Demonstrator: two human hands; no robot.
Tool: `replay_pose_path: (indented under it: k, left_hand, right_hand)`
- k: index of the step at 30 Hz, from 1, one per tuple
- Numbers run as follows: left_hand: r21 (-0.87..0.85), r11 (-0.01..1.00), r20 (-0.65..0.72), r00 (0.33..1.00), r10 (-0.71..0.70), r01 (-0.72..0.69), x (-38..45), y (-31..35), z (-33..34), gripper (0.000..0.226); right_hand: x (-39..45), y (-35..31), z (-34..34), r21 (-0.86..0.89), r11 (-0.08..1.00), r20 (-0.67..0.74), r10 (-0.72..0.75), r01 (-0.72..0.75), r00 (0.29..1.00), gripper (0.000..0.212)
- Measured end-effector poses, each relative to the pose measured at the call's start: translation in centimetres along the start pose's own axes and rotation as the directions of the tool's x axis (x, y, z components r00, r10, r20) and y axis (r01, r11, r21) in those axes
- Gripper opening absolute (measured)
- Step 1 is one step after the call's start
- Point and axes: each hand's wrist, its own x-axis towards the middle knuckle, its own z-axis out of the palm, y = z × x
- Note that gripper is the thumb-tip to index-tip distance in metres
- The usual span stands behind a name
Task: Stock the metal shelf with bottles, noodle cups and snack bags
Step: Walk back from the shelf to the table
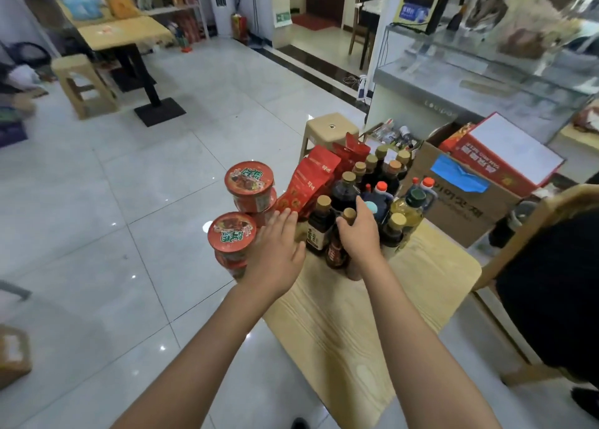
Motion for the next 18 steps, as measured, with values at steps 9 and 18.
replay_pose_path:
  k: [9,18]
  left_hand:
    - [-0.061,0.994,-0.044,0.994,-0.096,0.094,-0.3,-0.9,-0.4,0.061]
    - [-0.171,0.980,-0.097,0.988,-0.122,0.104,-1.0,-1.2,-1.0,0.059]
  right_hand:
    - [-0.3,1.1,1.0,0.021,0.999,0.009,-0.041,0.041,0.999,0.022]
    - [-3.9,-2.5,-0.6,0.279,0.957,0.014,-0.089,0.081,0.996,0.035]
